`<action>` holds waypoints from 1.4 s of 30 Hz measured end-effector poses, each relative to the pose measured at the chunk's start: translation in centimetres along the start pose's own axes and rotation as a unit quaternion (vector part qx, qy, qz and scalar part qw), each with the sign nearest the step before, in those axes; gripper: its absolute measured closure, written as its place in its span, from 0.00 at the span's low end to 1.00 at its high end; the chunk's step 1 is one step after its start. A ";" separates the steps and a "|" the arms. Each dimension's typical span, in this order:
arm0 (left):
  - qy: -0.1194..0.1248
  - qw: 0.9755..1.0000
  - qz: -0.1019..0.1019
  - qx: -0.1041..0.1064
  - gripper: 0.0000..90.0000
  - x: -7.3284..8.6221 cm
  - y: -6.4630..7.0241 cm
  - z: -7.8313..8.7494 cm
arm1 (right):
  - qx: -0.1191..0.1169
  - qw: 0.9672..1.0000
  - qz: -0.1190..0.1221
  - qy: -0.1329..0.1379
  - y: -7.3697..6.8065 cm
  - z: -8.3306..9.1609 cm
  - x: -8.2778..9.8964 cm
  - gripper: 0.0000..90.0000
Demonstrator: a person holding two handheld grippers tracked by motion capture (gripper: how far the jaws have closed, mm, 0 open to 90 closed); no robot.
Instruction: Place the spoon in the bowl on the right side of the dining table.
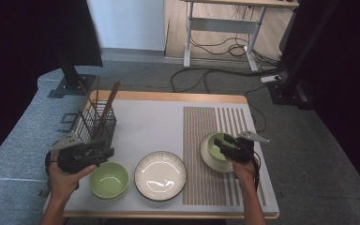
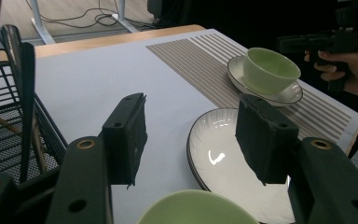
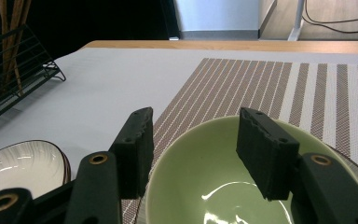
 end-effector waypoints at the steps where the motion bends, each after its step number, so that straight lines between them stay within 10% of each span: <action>1: 0.004 1.000 0.002 0.001 0.48 -0.1 -0.1 0.1 | 0.001 1.000 0.000 -0.001 0.0 0.0 0.0 0.51; 42: 0.005 0.999 0.032 -0.040 0.52 -2.0 -5.3 1.0 | 0.006 1.000 -0.009 -0.003 0.2 0.3 0.0 0.51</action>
Point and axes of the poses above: each handheld gripper's, and its own axes: z roughly backward along the jaws, x roughly out of its underside, y roughly to its right, the point moved 2 cm from there along -z, roughly forward along the jaws, and after that the axes turned 9 degrees about -y, right-handed, at the moved point
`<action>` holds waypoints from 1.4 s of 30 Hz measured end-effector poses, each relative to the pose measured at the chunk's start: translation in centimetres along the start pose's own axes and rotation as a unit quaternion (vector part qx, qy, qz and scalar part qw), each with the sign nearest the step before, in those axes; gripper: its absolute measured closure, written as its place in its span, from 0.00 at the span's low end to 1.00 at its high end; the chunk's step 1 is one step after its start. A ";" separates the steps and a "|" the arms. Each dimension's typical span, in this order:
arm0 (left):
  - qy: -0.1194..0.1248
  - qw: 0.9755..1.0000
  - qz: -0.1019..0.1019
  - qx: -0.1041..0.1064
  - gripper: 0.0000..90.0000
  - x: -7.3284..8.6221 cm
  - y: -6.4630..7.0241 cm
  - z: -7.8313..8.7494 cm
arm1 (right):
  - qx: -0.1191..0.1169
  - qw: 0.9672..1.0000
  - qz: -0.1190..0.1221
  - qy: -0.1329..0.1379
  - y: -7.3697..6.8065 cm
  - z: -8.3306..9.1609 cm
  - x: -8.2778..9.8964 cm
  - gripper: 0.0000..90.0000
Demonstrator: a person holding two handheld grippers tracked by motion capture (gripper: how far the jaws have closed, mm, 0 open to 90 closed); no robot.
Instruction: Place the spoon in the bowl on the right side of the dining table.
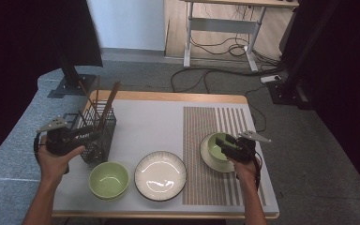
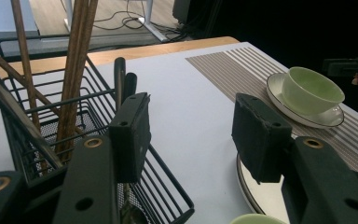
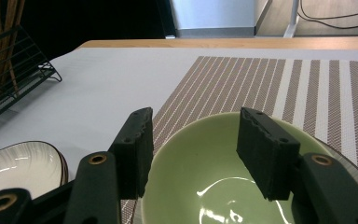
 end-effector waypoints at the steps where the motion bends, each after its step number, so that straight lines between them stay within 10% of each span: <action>1: 0.001 1.000 0.001 -0.002 0.52 0.0 -0.1 0.0 | -0.001 1.000 0.001 -0.001 0.0 0.0 0.0 0.51; 42: -0.004 0.998 0.045 -0.049 0.53 -0.4 -4.5 0.3 | 0.002 1.000 0.002 0.002 -0.1 0.1 0.0 0.51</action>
Point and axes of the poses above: each handheld gripper's, and its own axes: z roughly backward along the jaws, x roughly out of its underside, y roughly to its right, the point moved 2 cm from there along -z, roughly forward along the jaws, and after that the axes turned 9 degrees about -y, right-handed, at the moved point
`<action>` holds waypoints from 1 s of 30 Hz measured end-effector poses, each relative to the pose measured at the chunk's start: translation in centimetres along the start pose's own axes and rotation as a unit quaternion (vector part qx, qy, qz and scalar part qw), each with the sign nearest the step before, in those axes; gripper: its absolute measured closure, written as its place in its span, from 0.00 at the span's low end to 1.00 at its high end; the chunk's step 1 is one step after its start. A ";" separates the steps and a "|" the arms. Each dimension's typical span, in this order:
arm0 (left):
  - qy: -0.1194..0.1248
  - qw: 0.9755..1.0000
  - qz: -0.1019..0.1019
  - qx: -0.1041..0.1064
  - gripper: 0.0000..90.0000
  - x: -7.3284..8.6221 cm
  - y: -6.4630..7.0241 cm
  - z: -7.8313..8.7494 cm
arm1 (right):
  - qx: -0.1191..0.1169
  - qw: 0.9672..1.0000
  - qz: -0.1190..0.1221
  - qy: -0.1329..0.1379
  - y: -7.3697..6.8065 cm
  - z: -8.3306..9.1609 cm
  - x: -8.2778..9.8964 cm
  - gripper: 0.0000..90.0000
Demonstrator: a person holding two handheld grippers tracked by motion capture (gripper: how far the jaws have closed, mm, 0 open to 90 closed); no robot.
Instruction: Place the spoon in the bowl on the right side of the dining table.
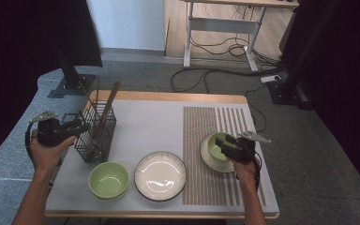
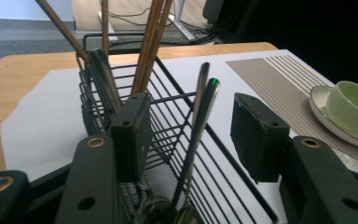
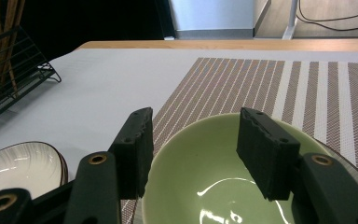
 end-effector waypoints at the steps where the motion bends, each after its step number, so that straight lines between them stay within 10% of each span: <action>1: -0.001 1.000 0.001 -0.001 0.54 0.0 -0.1 -0.1 | 0.000 1.000 -0.001 0.000 0.0 0.0 0.0 0.51; 30: -0.009 1.000 0.026 -0.012 0.57 -0.8 -3.4 -1.5 | 0.006 1.000 -0.005 0.003 0.4 0.3 0.0 0.51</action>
Point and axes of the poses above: each handheld gripper's, and its own axes: z roughly backward along the jaws, x roughly out of its underside, y roughly to its right, the point moved 2 cm from there along -z, roughly forward along the jaws, and after that the axes turned 9 degrees about -y, right-handed, at the moved point
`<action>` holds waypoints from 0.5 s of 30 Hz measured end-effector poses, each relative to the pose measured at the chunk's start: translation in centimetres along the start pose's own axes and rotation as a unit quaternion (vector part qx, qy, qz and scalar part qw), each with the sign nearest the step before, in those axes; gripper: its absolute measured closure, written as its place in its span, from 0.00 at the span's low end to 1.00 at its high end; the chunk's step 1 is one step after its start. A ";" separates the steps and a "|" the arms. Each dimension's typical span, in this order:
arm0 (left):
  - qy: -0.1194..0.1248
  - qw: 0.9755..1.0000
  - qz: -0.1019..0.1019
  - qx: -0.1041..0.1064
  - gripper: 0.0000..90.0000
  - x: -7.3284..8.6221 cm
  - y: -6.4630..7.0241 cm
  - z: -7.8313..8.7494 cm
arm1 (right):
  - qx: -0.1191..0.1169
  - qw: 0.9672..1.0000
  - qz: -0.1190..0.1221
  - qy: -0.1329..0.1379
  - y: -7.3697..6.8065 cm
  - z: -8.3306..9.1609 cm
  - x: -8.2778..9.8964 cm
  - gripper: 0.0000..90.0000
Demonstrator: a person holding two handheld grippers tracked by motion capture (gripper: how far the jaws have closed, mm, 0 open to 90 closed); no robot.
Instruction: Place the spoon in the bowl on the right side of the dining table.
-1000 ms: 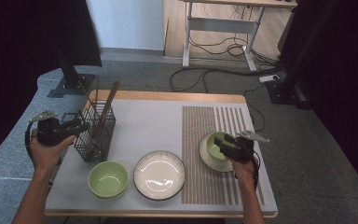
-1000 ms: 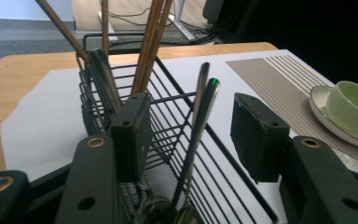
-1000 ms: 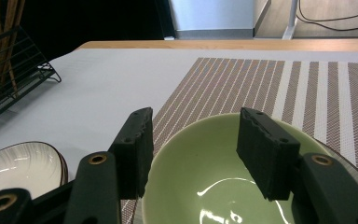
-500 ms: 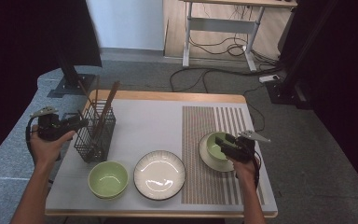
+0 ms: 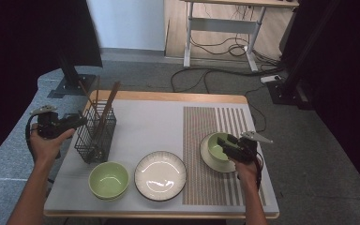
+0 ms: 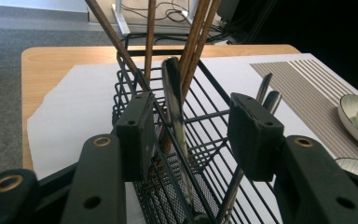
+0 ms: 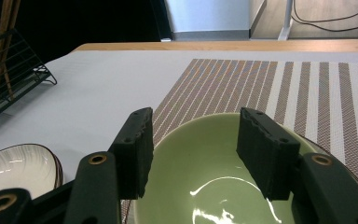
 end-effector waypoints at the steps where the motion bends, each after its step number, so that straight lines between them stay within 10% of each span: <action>1: 0.000 1.000 -0.004 0.000 0.58 0.0 0.0 -0.1 | 0.000 1.000 0.000 0.000 0.0 0.0 0.0 0.51; 15: 0.006 1.000 0.003 -0.005 0.64 -0.5 -1.3 -1.0 | 0.007 1.000 0.002 0.001 0.1 0.4 0.3 0.51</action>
Point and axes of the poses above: each handheld gripper's, and its own axes: z roughly backward along the jaws, x roughly out of its underside, y roughly to its right, the point moved 2 cm from there along -z, roughly forward along the jaws, and after that the axes turned 9 degrees about -y, right-handed, at the moved point
